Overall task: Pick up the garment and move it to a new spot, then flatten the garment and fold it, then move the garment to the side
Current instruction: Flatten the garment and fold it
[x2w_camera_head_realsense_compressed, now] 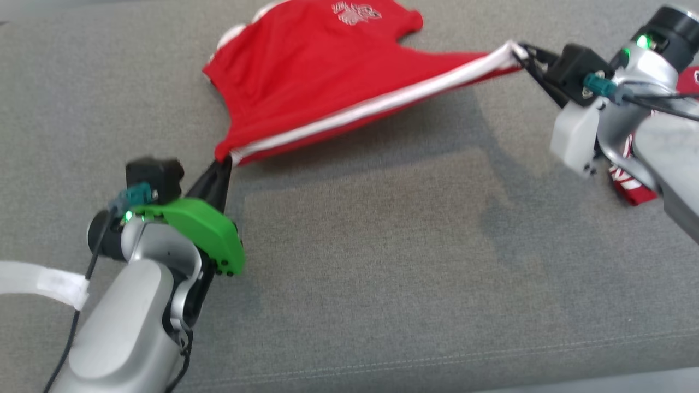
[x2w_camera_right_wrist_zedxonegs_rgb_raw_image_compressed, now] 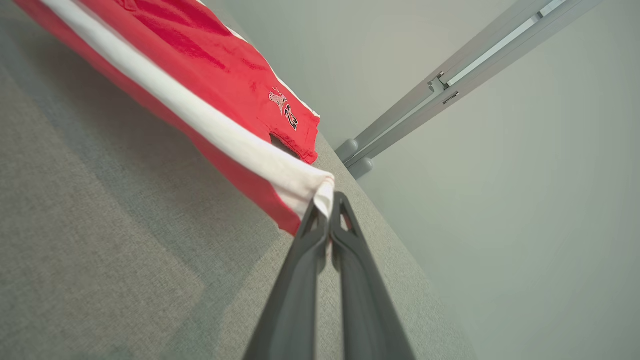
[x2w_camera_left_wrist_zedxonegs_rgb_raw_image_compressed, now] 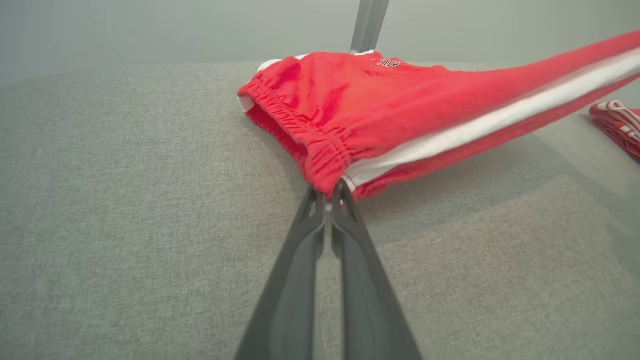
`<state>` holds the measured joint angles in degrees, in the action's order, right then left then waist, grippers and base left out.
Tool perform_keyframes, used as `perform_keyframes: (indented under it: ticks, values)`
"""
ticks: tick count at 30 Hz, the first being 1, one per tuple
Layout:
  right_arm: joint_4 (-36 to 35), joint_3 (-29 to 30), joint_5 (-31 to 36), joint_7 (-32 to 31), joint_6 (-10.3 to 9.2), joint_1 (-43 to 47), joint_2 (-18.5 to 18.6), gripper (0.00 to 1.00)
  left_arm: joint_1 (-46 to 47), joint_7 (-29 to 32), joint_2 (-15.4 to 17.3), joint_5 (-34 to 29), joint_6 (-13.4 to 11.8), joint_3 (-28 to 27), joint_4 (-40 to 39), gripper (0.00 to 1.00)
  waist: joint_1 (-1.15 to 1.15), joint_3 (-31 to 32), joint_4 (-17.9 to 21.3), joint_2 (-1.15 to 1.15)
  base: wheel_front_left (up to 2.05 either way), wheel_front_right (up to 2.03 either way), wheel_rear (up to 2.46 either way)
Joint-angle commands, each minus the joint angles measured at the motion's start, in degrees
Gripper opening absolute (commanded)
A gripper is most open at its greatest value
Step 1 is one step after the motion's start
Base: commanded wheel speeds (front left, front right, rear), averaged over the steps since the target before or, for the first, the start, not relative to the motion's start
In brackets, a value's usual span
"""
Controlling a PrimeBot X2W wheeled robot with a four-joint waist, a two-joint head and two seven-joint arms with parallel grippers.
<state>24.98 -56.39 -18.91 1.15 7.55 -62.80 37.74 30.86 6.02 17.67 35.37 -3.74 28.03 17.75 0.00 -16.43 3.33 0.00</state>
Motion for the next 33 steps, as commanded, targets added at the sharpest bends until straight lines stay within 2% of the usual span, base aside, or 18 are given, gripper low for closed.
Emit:
perform_keyframes:
  ticks: [1, 6, 10, 13, 21, 24, 27, 33]
  values:
    - [-2.59, -1.0, -1.92, -1.77, -0.13, 2.26, 1.85, 0.0, -2.82, 0.33, 0.78, -0.25, -1.27, -0.06, -1.2, 0.0, 0.0, 5.17, -0.47, 0.0, 0.0, 0.0, 0.0]
    - [-10.79, -2.94, -8.16, -7.84, -0.13, 7.85, 7.0, 0.0, -9.84, 2.36, 2.51, -0.68, -4.15, 1.15, -5.42, 0.0, 0.0, 9.35, -0.66, 0.0, 0.0, 0.0, 0.0]
    - [-15.5, -1.4, -11.57, -11.32, -0.13, 12.82, 9.18, 0.0, -15.4, 4.94, 4.47, -0.81, -6.23, 2.24, -9.41, 0.0, 0.0, 11.89, -0.39, 0.0, 0.0, 0.0, 0.0]
    - [-18.73, 0.49, -12.95, -13.35, -0.13, 16.87, 10.49, 0.0, -18.74, 6.94, 5.72, -1.19, -7.78, 3.16, -13.33, 0.0, 0.0, 12.93, -0.55, 0.0, 0.0, 0.0, 0.0]
    - [-27.41, 7.95, -14.84, -18.55, -0.13, 27.74, 14.09, 0.0, -23.63, 11.68, 8.43, -1.79, -9.98, 5.31, -21.06, 0.0, 0.0, 13.42, -1.6, 0.0, 0.0, 0.0, 0.0]
    - [-30.06, 11.45, -14.85, -20.1, -0.13, 30.69, 14.35, 0.0, -23.84, 12.48, 8.59, -1.59, -10.51, 5.37, -22.62, 0.0, 0.0, 12.89, -2.01, 0.0, 0.0, 0.0, 0.0]
    - [-31.39, 13.51, -13.8, -20.77, -0.13, 31.38, 13.07, 0.0, -21.67, 12.73, 7.98, -1.56, -10.1, 5.4, -22.61, 0.0, 0.0, 11.57, -2.47, 0.0, 0.0, 0.0, 0.0]
    - [-28.63, 11.21, -12.58, -20.81, -0.12, 24.31, 10.46, 0.0, -14.98, 12.99, 5.16, -1.76, -8.82, 5.67, -19.45, 0.0, 0.0, 7.13, -3.96, 0.0, 0.0, 0.0, 0.0]
